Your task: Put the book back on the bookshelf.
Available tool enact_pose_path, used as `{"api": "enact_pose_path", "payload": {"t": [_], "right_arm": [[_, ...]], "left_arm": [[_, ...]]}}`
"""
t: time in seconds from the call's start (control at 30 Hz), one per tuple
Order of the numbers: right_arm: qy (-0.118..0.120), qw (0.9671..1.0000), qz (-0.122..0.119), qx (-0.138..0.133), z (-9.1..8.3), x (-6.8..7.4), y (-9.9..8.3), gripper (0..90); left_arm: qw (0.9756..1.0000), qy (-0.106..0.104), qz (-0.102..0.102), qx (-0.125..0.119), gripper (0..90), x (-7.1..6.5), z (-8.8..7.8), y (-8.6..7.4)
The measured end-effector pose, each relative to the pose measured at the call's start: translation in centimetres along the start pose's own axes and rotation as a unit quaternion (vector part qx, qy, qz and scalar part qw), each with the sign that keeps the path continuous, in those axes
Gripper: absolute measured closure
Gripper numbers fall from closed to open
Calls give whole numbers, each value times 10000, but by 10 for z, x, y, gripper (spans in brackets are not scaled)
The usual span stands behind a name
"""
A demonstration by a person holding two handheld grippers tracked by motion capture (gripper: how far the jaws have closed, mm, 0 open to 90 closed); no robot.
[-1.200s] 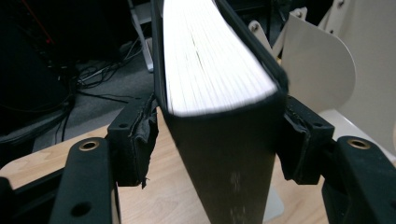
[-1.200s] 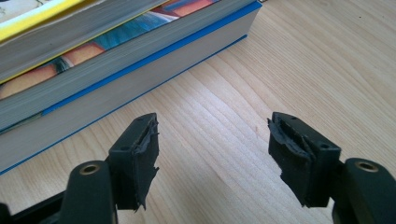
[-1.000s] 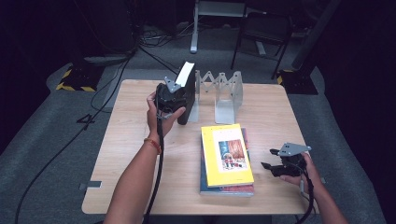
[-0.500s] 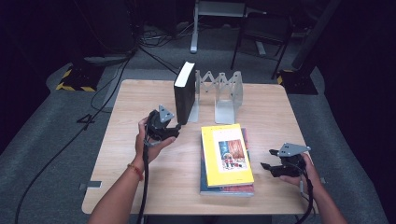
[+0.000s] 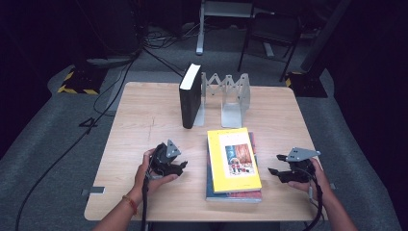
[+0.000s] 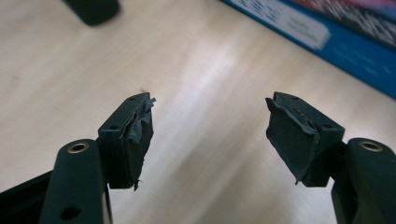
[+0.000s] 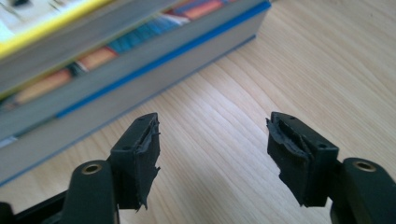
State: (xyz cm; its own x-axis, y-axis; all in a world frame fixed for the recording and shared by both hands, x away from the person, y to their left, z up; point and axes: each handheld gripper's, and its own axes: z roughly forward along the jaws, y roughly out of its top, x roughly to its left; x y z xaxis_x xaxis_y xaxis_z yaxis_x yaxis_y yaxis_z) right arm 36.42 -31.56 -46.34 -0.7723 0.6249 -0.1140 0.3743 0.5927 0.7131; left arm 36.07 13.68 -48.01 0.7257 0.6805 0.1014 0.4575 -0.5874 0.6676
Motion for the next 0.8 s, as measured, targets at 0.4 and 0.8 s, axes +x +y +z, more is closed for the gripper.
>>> {"api": "enact_pose_path", "payload": {"t": [0.4,0.8], "right_arm": [[659,9965,-243,-455,-20,22,21,460],[1521,9836,-949,173,-29,61,37,466]], "left_arm": [[9989,-318,-319,-160,290,-10,3,-27],[9979,-590,-219,-179,205,-5,7,-27]]}}
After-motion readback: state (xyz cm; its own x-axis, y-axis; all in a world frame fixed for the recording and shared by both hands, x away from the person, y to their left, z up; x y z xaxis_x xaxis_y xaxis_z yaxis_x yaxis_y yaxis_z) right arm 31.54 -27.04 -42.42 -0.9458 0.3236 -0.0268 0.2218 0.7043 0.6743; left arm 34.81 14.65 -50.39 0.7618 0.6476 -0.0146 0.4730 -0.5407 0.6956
